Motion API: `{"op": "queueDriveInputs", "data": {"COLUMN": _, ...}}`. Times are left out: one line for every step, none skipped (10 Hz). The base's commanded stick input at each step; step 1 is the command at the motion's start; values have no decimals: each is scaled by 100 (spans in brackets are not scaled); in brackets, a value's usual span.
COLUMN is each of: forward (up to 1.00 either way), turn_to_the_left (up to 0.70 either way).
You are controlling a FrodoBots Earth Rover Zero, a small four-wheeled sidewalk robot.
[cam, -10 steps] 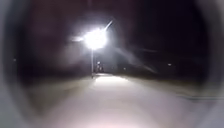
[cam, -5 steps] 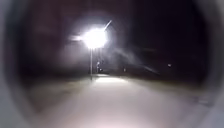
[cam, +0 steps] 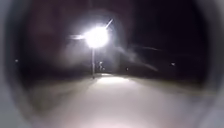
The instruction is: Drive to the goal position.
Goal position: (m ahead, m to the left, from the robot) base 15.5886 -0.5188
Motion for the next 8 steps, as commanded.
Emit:
{"op": "queueDriveInputs", "data": {"forward": 70, "turn_to_the_left": 0}}
{"op": "queueDriveInputs", "data": {"forward": 70, "turn_to_the_left": 0}}
{"op": "queueDriveInputs", "data": {"forward": 70, "turn_to_the_left": 0}}
{"op": "queueDriveInputs", "data": {"forward": 70, "turn_to_the_left": 0}}
{"op": "queueDriveInputs", "data": {"forward": 70, "turn_to_the_left": 0}}
{"op": "queueDriveInputs", "data": {"forward": 70, "turn_to_the_left": 0}}
{"op": "queueDriveInputs", "data": {"forward": 70, "turn_to_the_left": 0}}
{"op": "queueDriveInputs", "data": {"forward": 70, "turn_to_the_left": 4}}
